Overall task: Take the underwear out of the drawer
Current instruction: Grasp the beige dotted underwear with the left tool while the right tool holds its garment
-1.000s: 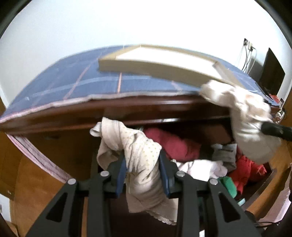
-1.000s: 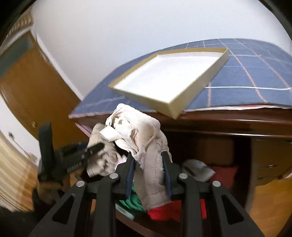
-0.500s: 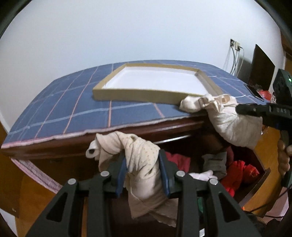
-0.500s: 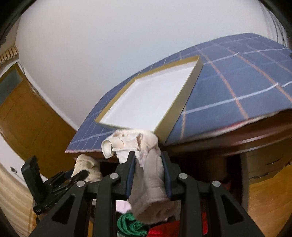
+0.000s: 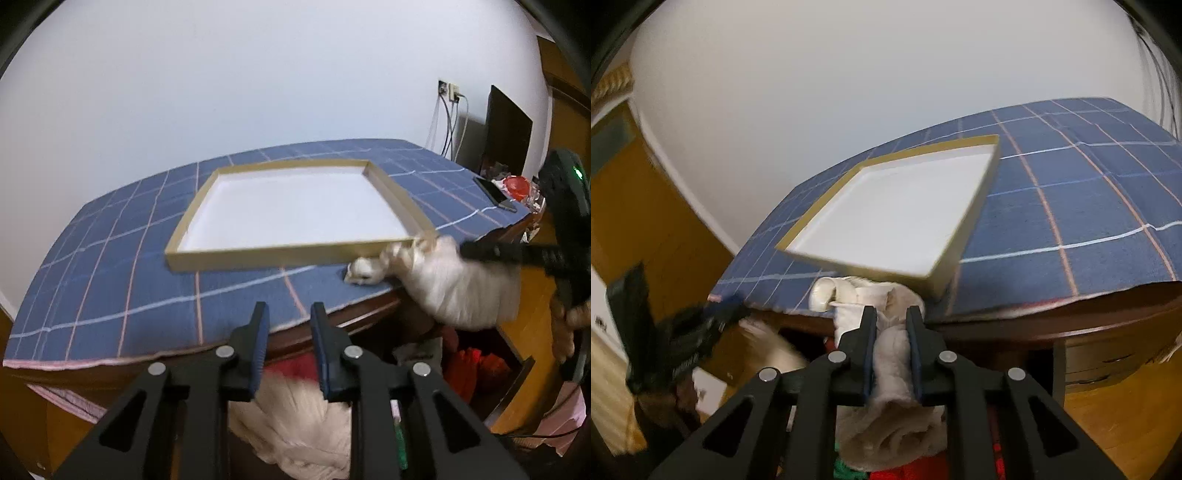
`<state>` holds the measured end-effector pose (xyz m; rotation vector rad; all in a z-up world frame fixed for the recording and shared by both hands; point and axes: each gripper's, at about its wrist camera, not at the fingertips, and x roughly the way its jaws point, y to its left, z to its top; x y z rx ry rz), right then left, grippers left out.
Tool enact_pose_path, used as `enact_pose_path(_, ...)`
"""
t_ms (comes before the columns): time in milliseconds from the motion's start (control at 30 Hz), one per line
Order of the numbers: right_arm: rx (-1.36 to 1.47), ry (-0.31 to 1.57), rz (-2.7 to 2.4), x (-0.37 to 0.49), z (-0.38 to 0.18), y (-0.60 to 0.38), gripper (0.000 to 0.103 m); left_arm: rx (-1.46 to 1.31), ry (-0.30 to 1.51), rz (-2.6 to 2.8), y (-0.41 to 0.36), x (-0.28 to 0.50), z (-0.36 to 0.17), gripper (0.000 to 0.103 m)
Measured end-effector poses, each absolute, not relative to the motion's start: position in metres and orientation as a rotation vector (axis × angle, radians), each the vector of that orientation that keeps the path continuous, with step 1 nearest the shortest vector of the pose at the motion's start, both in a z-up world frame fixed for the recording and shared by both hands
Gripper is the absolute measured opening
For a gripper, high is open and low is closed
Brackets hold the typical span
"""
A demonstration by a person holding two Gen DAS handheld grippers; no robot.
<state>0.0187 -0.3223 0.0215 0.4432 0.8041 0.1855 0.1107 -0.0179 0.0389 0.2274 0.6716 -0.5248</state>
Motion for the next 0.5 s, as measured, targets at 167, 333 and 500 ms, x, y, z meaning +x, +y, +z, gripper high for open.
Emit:
enact_pose_path(167,0.413,0.852,0.266,-0.003,0.022,-0.304,0.018,0.238,0.702,-0.554,-0.023,0.111,0.035,0.022)
enact_pose_path(333,0.500,0.935,0.373,-0.009,0.003,-0.294,0.018,0.223,0.816,-0.484,-0.003,0.115,0.013,0.036)
enact_pose_path(500,0.468,0.962,0.433,-0.002,-0.011,-0.269,0.017,0.228,0.956,-0.385,0.017,0.111,-0.023,0.055)
